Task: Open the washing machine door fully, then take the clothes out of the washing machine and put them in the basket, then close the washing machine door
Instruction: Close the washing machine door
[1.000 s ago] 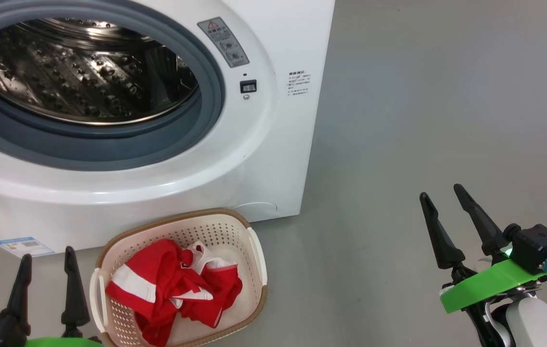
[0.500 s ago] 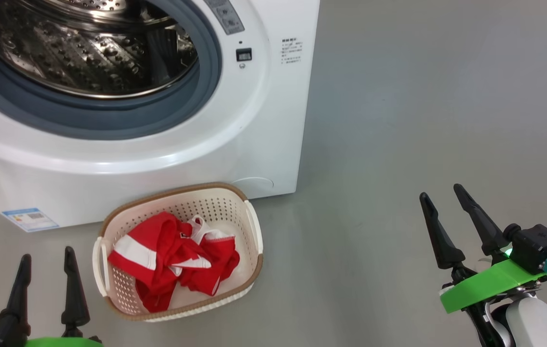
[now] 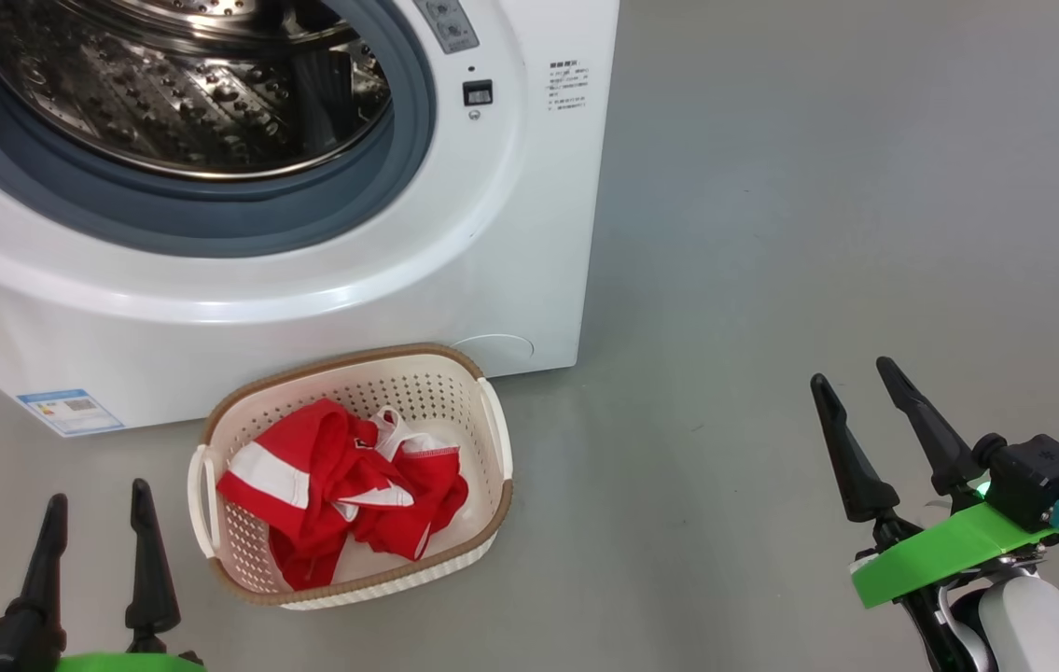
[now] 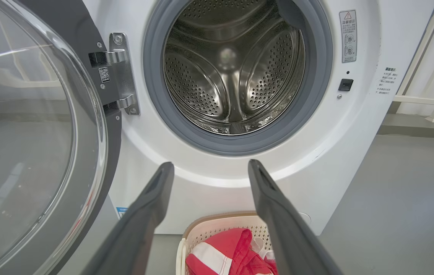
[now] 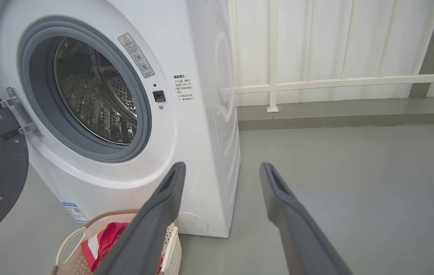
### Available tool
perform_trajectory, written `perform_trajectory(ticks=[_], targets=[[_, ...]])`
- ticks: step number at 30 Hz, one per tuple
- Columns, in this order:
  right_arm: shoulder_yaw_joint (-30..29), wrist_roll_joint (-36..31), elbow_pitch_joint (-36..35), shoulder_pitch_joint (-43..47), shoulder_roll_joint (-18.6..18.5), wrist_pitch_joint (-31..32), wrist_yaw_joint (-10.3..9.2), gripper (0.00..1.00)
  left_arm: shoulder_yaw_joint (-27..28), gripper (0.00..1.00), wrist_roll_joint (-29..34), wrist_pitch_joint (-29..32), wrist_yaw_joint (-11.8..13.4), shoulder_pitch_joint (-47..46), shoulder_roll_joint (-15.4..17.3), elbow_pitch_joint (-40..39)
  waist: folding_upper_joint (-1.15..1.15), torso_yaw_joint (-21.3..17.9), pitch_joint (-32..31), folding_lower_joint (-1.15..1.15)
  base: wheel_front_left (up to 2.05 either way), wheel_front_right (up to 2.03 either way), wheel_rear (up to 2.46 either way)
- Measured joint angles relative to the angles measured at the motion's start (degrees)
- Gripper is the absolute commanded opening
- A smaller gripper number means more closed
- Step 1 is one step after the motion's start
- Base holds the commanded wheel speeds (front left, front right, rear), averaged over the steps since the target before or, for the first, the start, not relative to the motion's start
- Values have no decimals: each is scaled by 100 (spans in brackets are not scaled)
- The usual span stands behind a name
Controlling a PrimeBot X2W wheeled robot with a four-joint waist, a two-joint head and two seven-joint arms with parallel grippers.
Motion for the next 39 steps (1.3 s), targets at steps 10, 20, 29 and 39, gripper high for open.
perform_trajectory(ticks=[10, 20, 29, 39], targets=[[115, 0, -1, 1, -27, 0, 0, 100, -87, 100, -102, 0, 127, 0, 0, 76, 0, 187, 23, 0, 0, 0, 0], [392, 0, 44, -3, -149, 0, 0, 100, -290, 100, -420, 0, 356, 6, 0, 80, 0, 676, 19, 0, 0, 0, 0], [768, 0, 136, -114, -331, 0, 0, 100, -494, 100, -691, 0, 581, 88, 0, 74, 0, 1318, 22, 0, 0, 0, 0], [1040, 8, 226, -302, -478, 0, 0, 100, -617, 100, -799, 0, 748, 163, 0, 62, 0, 1999, 32, 0, 0, 0, 0]])
